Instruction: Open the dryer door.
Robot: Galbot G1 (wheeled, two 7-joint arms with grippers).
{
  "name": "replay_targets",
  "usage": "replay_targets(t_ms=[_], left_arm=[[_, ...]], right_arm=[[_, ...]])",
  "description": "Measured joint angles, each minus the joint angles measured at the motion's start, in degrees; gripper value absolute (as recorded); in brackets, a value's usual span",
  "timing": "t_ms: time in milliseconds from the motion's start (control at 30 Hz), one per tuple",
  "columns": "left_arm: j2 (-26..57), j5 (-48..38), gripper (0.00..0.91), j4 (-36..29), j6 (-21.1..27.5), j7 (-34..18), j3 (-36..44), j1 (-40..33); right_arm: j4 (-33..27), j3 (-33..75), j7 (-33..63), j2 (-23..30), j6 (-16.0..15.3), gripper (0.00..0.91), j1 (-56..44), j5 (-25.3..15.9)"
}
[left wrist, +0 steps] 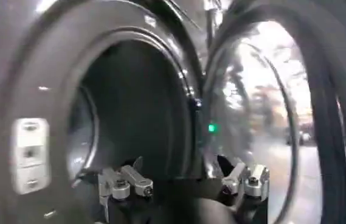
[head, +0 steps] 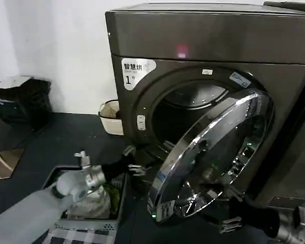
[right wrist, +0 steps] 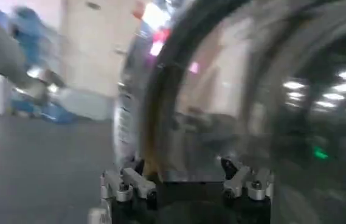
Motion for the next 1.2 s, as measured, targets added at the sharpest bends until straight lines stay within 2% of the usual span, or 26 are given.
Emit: replay_targets(t_ms=[233, 433, 600, 700, 933, 1200], left_arm=[[-2.0, -0.4, 0.907, -0.5, -0.1, 0.9, 4.1, -3.6], [-3.6, -0.9, 0.907, -1.8, 0.3, 0.4, 6.7, -5.4], [-4.7, -1.0, 0.907, -3.2, 0.6, 0.0, 8.5, -6.7], [-5.7, -1.3, 0.907, -4.1, 1.1, -0.4, 9.7, -7.4], [-8.5, -0.8, 0.907, -5.9, 2.2, -4.0, 13.0, -8.8], [-14.4, -0.8, 0.907, -5.2, 3.0, -6.5, 17.2, -10.7]], right_arm=[[-1.1, 9.2, 5.1, 6.7, -1.2, 0.907, -1.4, -3.7], [-2.8, 18.0, 10.3, 12.4, -1.2, 0.907, -1.5, -4.0], [-3.5, 24.7, 17.0, 15.4, -4.5, 0.907, -0.3, -3.0], [-3.8, 28.5, 22.1, 16.5, -6.4, 0.907, -0.3, -2.8], [-4.5, 38.0, 35.1, 17.1, -8.7, 0.907, -0.9, -3.3], [-5.3, 48.5, 45.4, 16.5, -12.6, 0.907, -1.8, -8.7]])
